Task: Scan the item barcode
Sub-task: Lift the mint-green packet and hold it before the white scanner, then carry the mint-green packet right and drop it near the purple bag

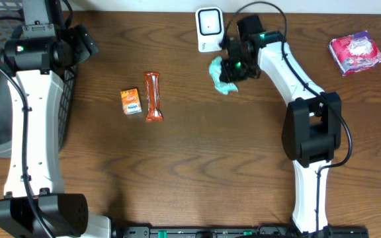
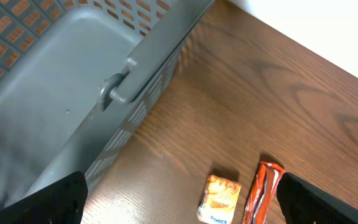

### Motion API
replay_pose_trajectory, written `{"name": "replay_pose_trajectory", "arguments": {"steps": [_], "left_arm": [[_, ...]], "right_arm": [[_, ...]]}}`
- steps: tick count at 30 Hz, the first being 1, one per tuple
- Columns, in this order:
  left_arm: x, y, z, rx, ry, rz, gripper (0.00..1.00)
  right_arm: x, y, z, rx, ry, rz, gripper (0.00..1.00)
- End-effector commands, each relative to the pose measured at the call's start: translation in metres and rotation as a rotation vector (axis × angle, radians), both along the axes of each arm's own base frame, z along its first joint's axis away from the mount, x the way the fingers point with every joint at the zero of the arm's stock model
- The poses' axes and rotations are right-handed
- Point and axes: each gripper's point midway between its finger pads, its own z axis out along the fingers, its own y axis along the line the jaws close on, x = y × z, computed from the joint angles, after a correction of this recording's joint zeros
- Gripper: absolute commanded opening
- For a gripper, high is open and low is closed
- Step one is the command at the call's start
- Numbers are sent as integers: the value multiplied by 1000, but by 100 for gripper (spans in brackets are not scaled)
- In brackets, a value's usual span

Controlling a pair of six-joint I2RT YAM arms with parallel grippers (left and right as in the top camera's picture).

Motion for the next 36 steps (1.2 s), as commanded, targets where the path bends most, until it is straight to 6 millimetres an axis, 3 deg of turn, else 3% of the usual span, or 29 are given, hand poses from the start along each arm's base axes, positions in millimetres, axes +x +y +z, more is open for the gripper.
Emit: {"name": "replay_pose_trajectory", "arguments": {"steps": [1,5,10,15,19,26,30,36], "left_arm": [[-4,9,8,12,-17,34,98],[-4,9,8,12,-17,34,98],[-4,9,8,12,-17,34,98],[-4,9,8,12,-17,34,98],[-4,9,8,12,-17,34,98],[-4,9,8,12,-17,34,98],[-4,9,8,12,-17,34,98],[-4,9,8,13,-17,35,98]], "right_arm": [[36,8,35,28,-136,-135,1],[77,23,64,111,-323,-187,1],[114,17,92,95,-514,-316,1],[127,30,106,135,-601,-326,1],[131,41,102,153,-620,-320,1],[135,34,96,105,-635,-356,1],[137,16,108,83,-651,-393,1],[133,-65,128,-90,-643,-557,1]]}}
